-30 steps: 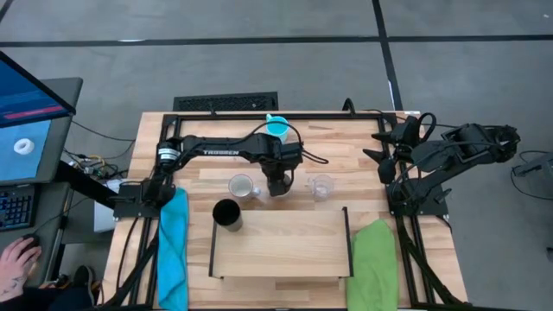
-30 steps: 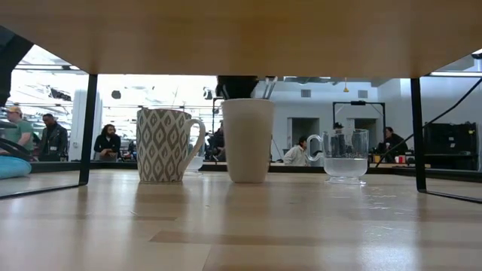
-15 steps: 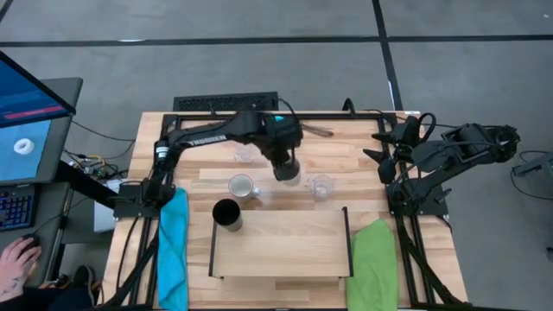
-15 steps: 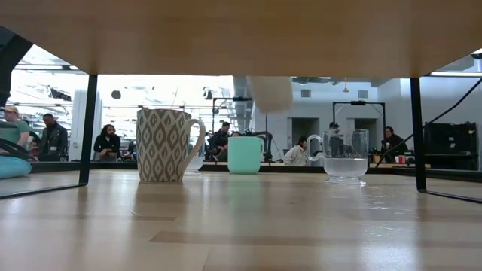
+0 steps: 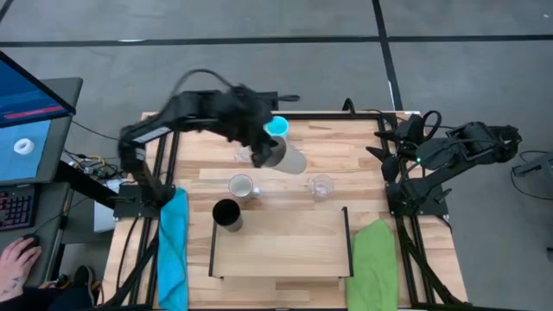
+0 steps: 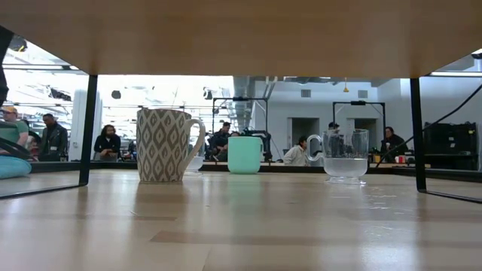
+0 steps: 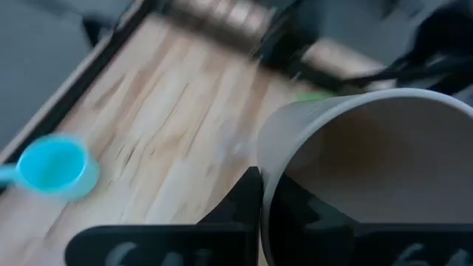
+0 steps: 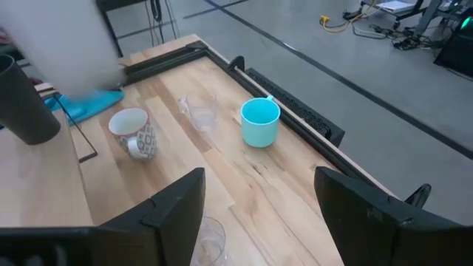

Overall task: Stack small to large cups/mugs on shelf
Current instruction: Put the white cup on the shelf

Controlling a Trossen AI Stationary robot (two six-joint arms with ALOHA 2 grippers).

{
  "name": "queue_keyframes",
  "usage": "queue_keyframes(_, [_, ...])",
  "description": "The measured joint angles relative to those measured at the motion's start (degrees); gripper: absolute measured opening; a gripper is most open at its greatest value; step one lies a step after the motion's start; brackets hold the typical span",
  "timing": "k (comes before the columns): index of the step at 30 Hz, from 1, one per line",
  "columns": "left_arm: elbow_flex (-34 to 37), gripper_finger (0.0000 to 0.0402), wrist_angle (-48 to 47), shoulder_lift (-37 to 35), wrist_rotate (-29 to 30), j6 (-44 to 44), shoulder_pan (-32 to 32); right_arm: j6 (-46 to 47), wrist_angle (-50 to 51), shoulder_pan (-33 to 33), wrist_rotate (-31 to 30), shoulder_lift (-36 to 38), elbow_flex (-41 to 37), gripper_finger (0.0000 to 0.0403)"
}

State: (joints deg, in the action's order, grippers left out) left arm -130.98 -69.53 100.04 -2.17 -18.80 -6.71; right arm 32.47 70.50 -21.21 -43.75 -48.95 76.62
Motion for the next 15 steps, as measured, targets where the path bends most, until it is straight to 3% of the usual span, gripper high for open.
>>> queue_keyframes(5, [-0.04,0.0,11.33,-6.86,-4.86,-0.6,2.41,-0.01,-0.02,-0.02,-0.01,-0.13,0.0,0.0279])
queue_keyframes(15, [-0.06,0.0,32.12,-15.95,-25.87,3.3,6.82,0.0,-0.23,-0.02,-0.22,-0.15,0.0,0.0279])
